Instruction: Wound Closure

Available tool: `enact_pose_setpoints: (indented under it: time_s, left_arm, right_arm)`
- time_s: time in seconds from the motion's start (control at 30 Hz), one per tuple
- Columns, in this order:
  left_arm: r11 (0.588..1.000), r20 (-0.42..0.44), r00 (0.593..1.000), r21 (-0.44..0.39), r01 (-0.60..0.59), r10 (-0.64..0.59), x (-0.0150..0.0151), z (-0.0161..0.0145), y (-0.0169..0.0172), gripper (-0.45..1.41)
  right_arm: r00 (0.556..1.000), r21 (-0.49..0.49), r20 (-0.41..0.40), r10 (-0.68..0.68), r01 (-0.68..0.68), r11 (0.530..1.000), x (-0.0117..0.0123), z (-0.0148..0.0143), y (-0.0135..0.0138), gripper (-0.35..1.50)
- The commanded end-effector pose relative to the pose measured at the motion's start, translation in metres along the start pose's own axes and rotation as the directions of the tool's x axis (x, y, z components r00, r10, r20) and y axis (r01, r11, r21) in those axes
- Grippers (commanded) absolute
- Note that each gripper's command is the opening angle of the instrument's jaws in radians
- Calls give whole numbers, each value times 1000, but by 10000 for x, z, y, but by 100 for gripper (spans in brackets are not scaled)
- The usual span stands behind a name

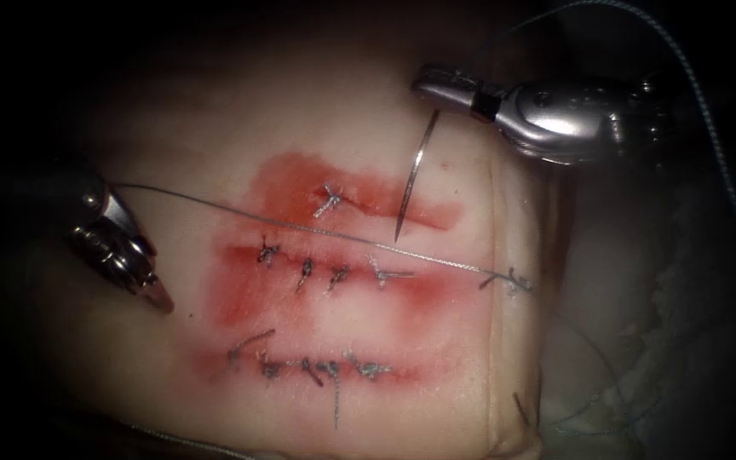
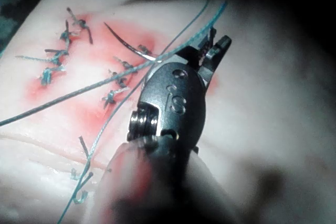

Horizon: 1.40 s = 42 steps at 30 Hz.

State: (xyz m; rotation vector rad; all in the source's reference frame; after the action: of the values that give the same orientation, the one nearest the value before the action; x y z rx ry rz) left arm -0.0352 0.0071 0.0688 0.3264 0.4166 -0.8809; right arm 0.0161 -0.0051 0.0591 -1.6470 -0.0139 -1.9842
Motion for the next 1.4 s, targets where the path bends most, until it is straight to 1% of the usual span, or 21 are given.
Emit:
enact_pose_setpoints:
  time_s: [0.03, 0.1, 0.2, 0.23, 0.27, 0.33, 0.37, 0.47, 0.53, 0.63, 0.7, 0.73, 0.77, 0.8, 0.83, 0.93, 0.97, 1.1, 1.2, 1.27, 1.4]
  left_arm:
    - [997, -15, 1000, -68, 25, -27, -3, 0, 2, 5]
    - [982, 36, 999, -186, 27, -21, 5, 3, 8, 11]
    - [972, 150, 988, -223, 77, -44, 7, 8, 14, 5]
    - [973, 140, 989, -217, 72, -42, 6, 9, 16, -4]
    - [976, 104, 994, -210, 54, -33, 4, 10, 19, -24]
    - [979, 25, 1000, -205, -4, 9, 2, 11, 23, -29]
    - [979, 3, 1000, -201, -6, 6, 2, 12, 25, -45]
    - [969, 13, 1000, -248, -6, 9, 1, 9, 30, -45]
    - [953, 46, 994, -282, 111, -103, -1, 4, 33, -45]
    - [916, 45, 989, -375, 144, -138, -4, 1, 30, -45]
    - [881, 1, 987, -450, 143, -160, -6, 5, 27, -37]
    - [859, -75, 977, -493, 139, -201, -8, 9, 24, -43]
    - [841, -85, 961, -508, 187, -265, -10, 18, 24, -45]
    - [834, -85, 956, -514, 198, -280, -11, 22, 24, -45]
    - [858, -174, 927, -465, 221, -333, -14, 27, 27, -45]
    - [864, -197, 917, -447, 232, -348, -19, 30, 32, -45]
    - [844, -147, 925, -478, 244, -351, -21, 30, 34, -45]
    - [881, -32, 938, -356, 312, -346, -19, 29, 40, -45]
    - [854, 31, 913, -344, 391, -406, -13, 30, 39, -45]
    - [856, 49, 917, -341, 388, -396, -12, 30, 36, -28]
    - [855, 37, 913, -338, 393, -405, -14, 29, 33, -45]
  right_arm:
    - [1000, -1, 4, 0, 0, 1000, 2, 8, 3, -35]
    - [1000, -1, 4, 0, 0, 1000, 2, 8, 3, -35]
    - [1000, -1, 4, 0, 0, 1000, 2, 8, 3, -35]
    - [1000, -1, 4, 0, 0, 1000, 2, 8, 3, -35]
    - [1000, -1, 4, 0, 0, 1000, 2, 8, 3, -35]
    - [1000, -1, 4, 0, 0, 1000, 2, 8, 3, -35]
    - [1000, -1, 4, 0, 0, 1000, 2, 8, 3, -35]
    - [1000, -1, 4, 0, 0, 1000, 2, 8, 3, -35]
    - [1000, -1, 4, 0, 0, 1000, 2, 8, 3, -35]
    - [1000, -1, 4, 0, 0, 1000, 2, 8, 3, -35]
    - [1000, -1, 4, 0, 0, 1000, 2, 8, 3, -35]
    - [1000, -1, 4, 0, 0, 1000, 2, 8, 3, -35]
    - [1000, -1, 4, 0, 0, 1000, 2, 8, 3, -35]
    - [1000, -1, 4, 0, 0, 1000, 2, 8, 3, -35]
    - [1000, -1, 4, 0, 0, 1000, 2, 8, 3, -35]
    - [1000, -1, 4, 0, 0, 1000, 2, 8, 3, -35]
    - [1000, -1, 4, 0, 0, 1000, 2, 8, 3, -35]
    - [1000, -1, 4, 0, 0, 1000, 2, 8, 3, -35]
    - [1000, -1, 4, 0, 0, 1000, 2, 8, 3, -35]
    - [1000, -1, 4, 0, 0, 1000, 2, 8, 3, -35]
    - [1000, -1, 4, 0, 0, 1000, 2, 8, 3, -35]
